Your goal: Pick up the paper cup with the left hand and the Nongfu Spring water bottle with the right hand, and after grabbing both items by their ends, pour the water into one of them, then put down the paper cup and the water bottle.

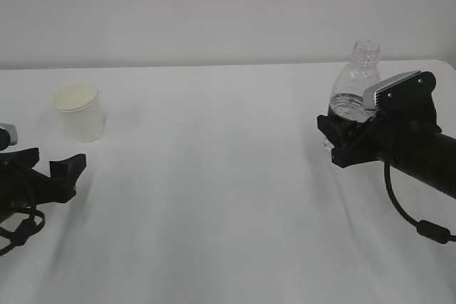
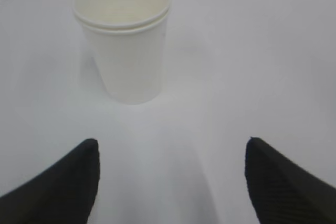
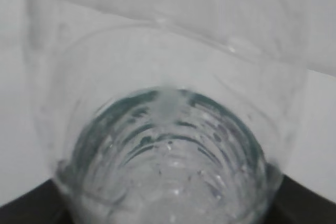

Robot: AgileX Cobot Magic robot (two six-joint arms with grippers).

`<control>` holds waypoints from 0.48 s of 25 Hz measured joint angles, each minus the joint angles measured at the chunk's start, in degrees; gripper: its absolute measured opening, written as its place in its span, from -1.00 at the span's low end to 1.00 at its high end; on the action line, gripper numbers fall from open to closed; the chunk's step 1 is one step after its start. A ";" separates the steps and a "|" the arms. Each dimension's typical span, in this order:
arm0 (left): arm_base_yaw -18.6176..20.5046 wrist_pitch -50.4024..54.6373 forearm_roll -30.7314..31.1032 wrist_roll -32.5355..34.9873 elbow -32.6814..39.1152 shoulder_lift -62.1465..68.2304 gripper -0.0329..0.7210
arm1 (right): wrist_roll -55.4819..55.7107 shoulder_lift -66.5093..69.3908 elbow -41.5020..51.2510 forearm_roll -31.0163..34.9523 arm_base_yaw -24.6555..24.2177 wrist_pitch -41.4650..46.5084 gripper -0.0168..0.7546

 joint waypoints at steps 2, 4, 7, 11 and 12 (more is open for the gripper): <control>0.00 0.00 -0.22 0.00 -1.47 1.26 0.76 | 0.00 0.00 0.00 -0.13 0.00 0.00 0.24; 0.00 0.00 -0.36 0.00 -2.91 2.66 0.76 | 0.00 0.00 0.00 -0.27 0.00 0.00 0.24; 0.00 0.00 -1.07 0.00 -5.11 4.62 0.76 | 0.00 0.00 0.00 -0.27 0.00 0.00 0.24; 0.55 0.00 -2.13 0.00 -8.23 7.09 0.74 | 0.00 0.00 0.00 -0.29 0.00 0.00 0.24; 0.81 0.00 -2.27 0.00 -9.05 7.75 0.73 | 0.00 0.00 0.00 -0.29 0.00 0.00 0.24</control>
